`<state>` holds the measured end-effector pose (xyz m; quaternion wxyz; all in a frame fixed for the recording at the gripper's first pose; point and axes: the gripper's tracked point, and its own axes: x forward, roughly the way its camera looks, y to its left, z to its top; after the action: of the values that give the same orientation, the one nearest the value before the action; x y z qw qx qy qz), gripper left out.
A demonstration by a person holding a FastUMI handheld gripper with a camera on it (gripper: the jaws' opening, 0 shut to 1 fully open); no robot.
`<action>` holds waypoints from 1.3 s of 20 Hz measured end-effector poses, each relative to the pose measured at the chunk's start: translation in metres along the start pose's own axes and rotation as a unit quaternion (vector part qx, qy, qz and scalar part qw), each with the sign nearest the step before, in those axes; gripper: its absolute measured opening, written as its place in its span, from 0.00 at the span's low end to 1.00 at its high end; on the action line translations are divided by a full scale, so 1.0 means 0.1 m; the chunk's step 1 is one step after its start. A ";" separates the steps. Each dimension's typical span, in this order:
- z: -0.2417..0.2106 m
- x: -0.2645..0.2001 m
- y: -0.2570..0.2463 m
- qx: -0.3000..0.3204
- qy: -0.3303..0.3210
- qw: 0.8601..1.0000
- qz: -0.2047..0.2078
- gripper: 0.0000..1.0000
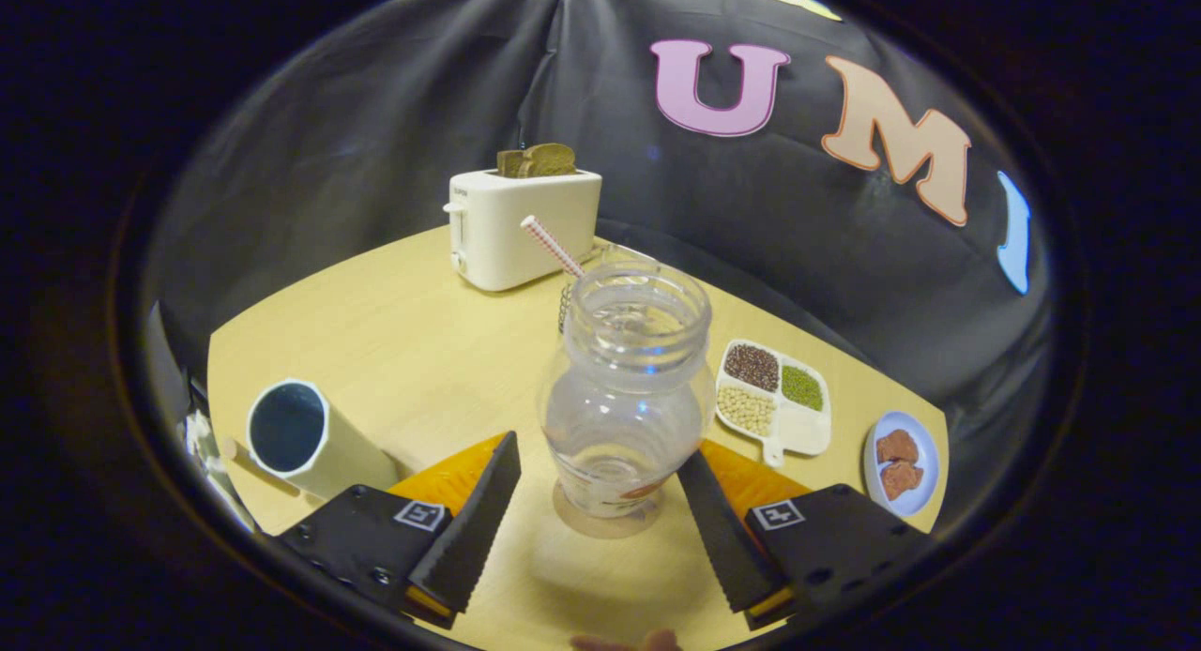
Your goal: Take the bottle from table, then pour the juice into the cup, finally place the bottle on the coaster
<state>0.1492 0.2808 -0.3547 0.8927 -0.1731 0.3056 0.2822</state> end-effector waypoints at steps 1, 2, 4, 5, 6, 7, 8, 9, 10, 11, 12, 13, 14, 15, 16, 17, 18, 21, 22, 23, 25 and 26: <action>0.00 -0.02 0.00 0.007 0.001 1.000 0.000 1.00; -0.02 -0.03 0.00 0.016 0.004 1.000 0.000 1.00; -0.01 -0.07 -0.02 0.027 0.005 1.000 -0.001 1.00; 0.01 -0.10 -0.05 0.028 0.002 1.000 -0.003 1.00; 0.03 -0.12 -0.06 0.030 -0.001 1.000 -0.004 1.00; 0.06 -0.14 -0.08 0.033 -0.005 0.999 -0.006 1.00; 0.07 -0.17 -0.10 0.035 -0.006 0.999 -0.009 1.00; 0.08 -0.20 -0.12 0.037 -0.006 0.999 -0.011 1.00; 0.08 -0.23 -0.13 0.039 -0.006 0.999 -0.014 1.00; 0.10 -0.26 -0.16 0.040 -0.008 0.999 -0.016 1.00; 0.12 -0.30 -0.16 0.043 -0.010 0.999 -0.016 1.00; 0.15 -0.35 -0.18 0.046 -0.014 0.999 -0.016 1.00; 0.18 -0.41 -0.18 0.049 -0.019 0.998 -0.015 1.00; 0.22 -0.47 -0.17 0.052 -0.024 0.998 -0.013 1.00; 0.28 -0.55 -0.19 0.053 -0.032 0.998 -0.014 1.00; 0.34 -0.63 -0.20 0.055 -0.041 0.998 -0.015 1.00; 0.41 -0.72 -0.20 0.057 -0.051 0.997 -0.016 1.00; 0.65 -1.01 -0.30 0.069 -0.079 0.994 -0.026 1.00; 0.75 -1.12 -0.33 0.073 -0.092 0.993 -0.031 1.00; 0.84 -1.25 -0.40 0.075 -0.102 0.991 -0.040 1.00; 1.04 -1.50 -0.55 0.078 -0.131 0.986 -0.063 1.00; 1.12 -1.64 -0.63 0.078 -0.142 0.984 -0.076 1.00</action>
<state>0.1301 0.2204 -0.1559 0.9566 -0.0836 0.1831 0.2108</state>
